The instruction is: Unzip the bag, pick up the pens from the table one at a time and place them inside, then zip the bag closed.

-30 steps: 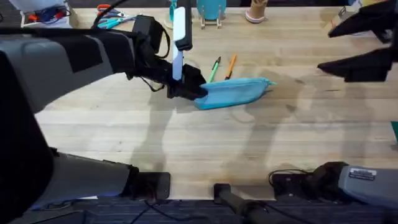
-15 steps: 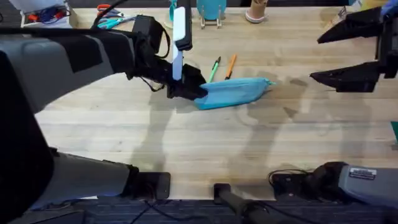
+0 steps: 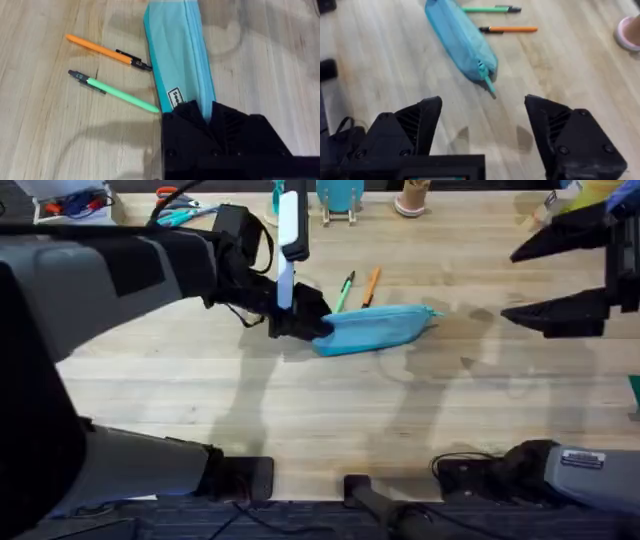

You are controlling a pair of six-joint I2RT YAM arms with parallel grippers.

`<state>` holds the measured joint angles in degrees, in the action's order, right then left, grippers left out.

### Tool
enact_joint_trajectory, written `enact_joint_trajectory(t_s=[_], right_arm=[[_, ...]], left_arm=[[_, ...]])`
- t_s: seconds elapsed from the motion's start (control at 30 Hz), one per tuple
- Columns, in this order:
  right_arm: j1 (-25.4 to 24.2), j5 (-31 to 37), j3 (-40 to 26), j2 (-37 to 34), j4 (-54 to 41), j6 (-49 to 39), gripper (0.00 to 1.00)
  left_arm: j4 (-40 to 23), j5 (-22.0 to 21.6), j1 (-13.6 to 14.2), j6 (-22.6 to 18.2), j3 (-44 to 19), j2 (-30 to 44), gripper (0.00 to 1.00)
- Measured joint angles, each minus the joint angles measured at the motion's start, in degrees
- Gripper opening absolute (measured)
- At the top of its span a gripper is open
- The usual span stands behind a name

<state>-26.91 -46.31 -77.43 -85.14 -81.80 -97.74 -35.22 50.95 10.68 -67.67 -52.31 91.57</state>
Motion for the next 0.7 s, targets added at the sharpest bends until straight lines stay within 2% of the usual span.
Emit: enact_joint_trajectory(t_s=[0.23, 0.7], right_arm=[[2.2, 2.6, 0.3, -1.3, -0.5, 0.0, 0.997], [7.3, 3.1, 0.3, -12.0, 2.1, 0.0, 0.997]], left_arm=[[0.0, 0.0, 0.0, 0.0, 0.0, 0.0, 0.042], [0.0, 0.0, 0.0, 0.0, 0.0, 0.0, 0.042]])
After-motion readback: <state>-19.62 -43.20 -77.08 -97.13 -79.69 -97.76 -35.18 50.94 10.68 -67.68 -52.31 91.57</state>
